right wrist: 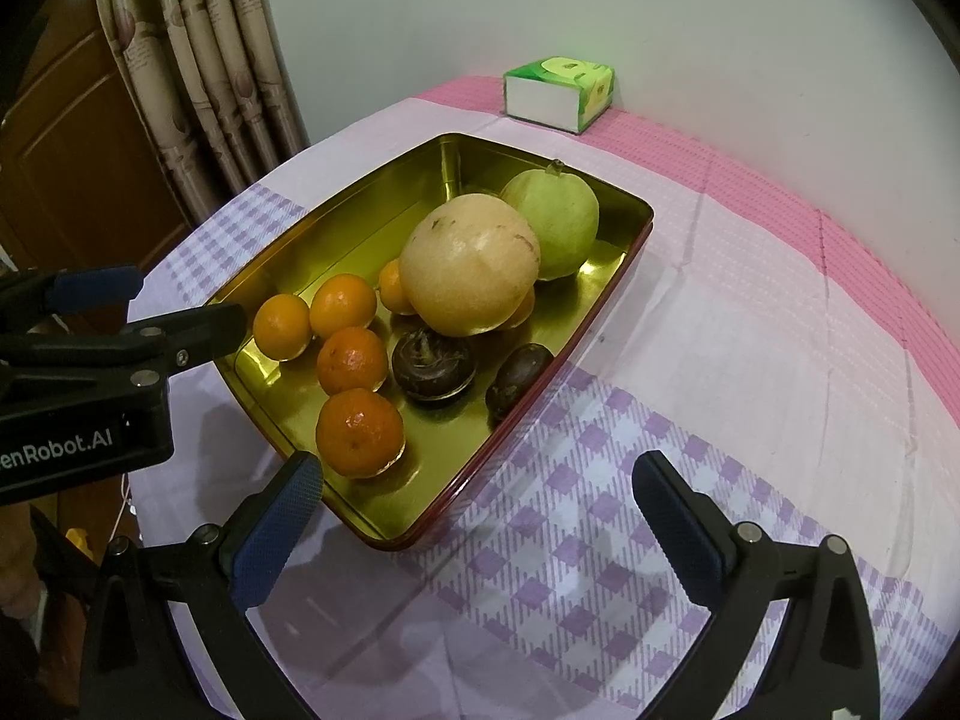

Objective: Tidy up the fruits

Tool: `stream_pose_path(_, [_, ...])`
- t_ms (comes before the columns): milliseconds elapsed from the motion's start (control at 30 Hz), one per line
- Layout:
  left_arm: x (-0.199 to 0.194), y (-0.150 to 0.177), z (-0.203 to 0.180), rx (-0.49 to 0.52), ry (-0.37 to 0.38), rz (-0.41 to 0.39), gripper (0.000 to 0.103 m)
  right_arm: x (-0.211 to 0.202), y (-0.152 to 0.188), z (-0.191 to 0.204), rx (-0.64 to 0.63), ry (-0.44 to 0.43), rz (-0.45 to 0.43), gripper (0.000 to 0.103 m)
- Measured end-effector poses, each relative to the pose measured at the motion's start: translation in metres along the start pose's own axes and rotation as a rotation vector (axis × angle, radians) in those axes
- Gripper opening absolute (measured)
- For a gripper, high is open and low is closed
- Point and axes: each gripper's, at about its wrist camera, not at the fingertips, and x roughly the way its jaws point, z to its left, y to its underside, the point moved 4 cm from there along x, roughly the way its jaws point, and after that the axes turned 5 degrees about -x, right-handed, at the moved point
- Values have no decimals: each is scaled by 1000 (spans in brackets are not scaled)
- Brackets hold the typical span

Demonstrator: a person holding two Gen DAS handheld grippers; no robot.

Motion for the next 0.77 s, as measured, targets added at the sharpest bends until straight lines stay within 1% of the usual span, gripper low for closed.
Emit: stream_pose_path(767, [2,0,-4,9,15,2,84,-1,0,1,2,-1,-1,102])
